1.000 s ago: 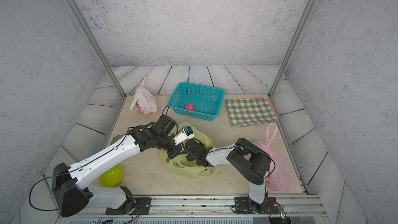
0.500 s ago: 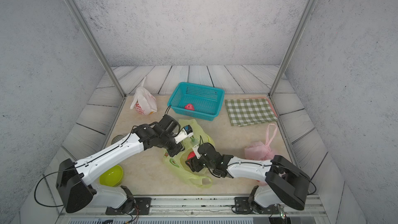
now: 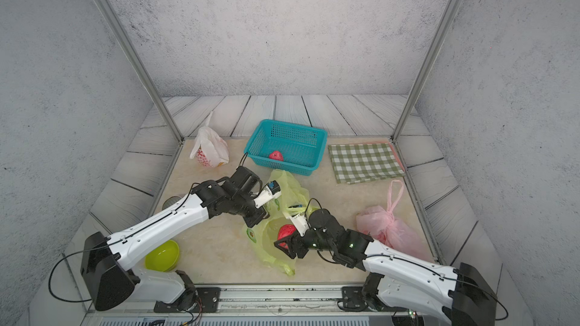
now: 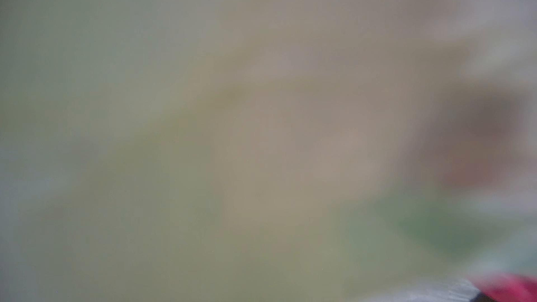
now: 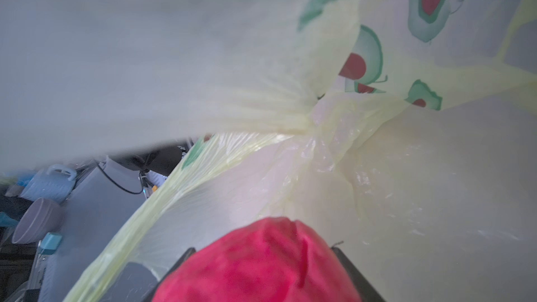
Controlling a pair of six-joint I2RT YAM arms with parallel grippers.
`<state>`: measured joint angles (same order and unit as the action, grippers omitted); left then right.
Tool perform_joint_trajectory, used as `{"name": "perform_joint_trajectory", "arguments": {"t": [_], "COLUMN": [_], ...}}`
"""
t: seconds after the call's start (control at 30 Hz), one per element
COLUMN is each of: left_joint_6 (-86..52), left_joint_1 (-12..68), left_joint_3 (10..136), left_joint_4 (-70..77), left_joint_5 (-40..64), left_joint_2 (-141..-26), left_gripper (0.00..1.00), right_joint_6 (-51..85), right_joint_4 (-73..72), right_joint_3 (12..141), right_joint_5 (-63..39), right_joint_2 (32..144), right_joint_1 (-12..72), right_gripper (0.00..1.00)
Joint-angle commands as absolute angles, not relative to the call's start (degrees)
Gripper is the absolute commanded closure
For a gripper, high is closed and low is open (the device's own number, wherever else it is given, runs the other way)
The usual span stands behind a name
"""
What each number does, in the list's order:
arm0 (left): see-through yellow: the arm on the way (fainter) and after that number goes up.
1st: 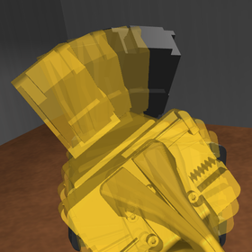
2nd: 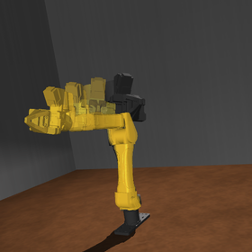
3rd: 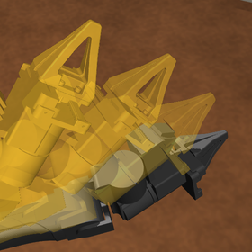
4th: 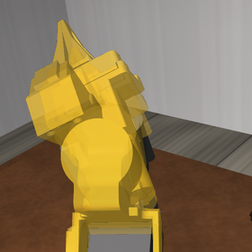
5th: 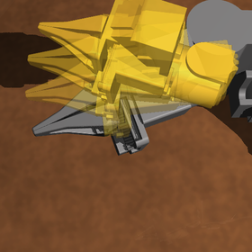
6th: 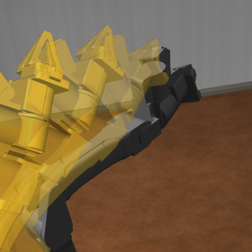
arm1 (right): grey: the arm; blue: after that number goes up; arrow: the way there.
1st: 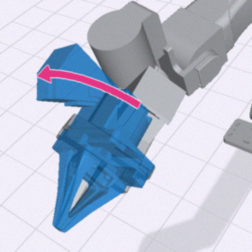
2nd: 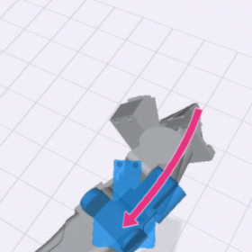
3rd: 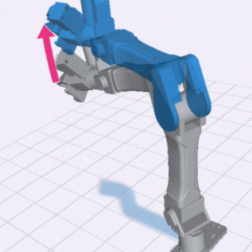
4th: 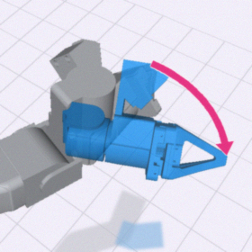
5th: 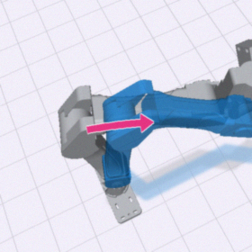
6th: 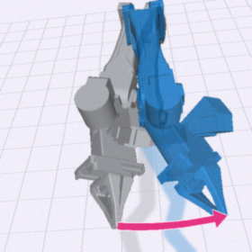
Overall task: Untie the knot of a plastic bag & take out the apple
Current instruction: Pick up the apple from the plastic bag.
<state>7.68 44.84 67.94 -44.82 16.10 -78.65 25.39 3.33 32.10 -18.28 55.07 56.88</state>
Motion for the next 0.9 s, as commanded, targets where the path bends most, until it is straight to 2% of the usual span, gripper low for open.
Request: {"name": "perform_joint_trajectory", "arguments": {"t": [0.0, 0.1, 0.27, 0.43, 0.6, 0.73, 0.87], "left_joint_6": [7.2, 7.0, 5.3, 6.0, 6.0, 5.7, 6.6], "left_joint_1": [44.5, 44.1, 43.4, 43.4, 43.3, 43.3, 43.3], "left_joint_3": [68.8, 67.7, 67.5, 71.4, 71.9, 70.7, 69.4], "left_joint_4": [-46.1, -42.4, -35.2, -39.1, -39.5, -37.2, -37.5], "left_joint_5": [12.7, 14.2, 22.2, 19.8, 19.8, 21.0, 20.9], "left_joint_2": [-76.0, -71.6, -64.7, -69.3, -76.1, -77.3, -76.3], "left_gripper": [1.0, 1.0, 1.0, 1.0, 1.0, 1.0, 1.0], "right_joint_6": [26.7, 27.8, 30.8, 30.2, 29.7, 30.1, 28.1], "right_joint_4": [8.8, 9.9, 7.2, 9.3, 11.4, 10.5, 14.1], "right_joint_3": [34.6, 31.7, 26.9, 29.0, 33.7, 36.5, 39.3], "right_joint_5": [-20.2, -17.9, -18.2, -19.5, -24.7, -29.9, -24.7], "right_joint_2": [56.0, 58.6, 59.7, 56.6, 56.0, 57.4, 54.4], "right_joint_1": [57.0, 57.0, 57.1, 58.9, 60.1, 60.8, 60.9], "right_gripper": [0.41, 0.41, 0.42, 0.43, 0.43, 0.43, 0.42]}}
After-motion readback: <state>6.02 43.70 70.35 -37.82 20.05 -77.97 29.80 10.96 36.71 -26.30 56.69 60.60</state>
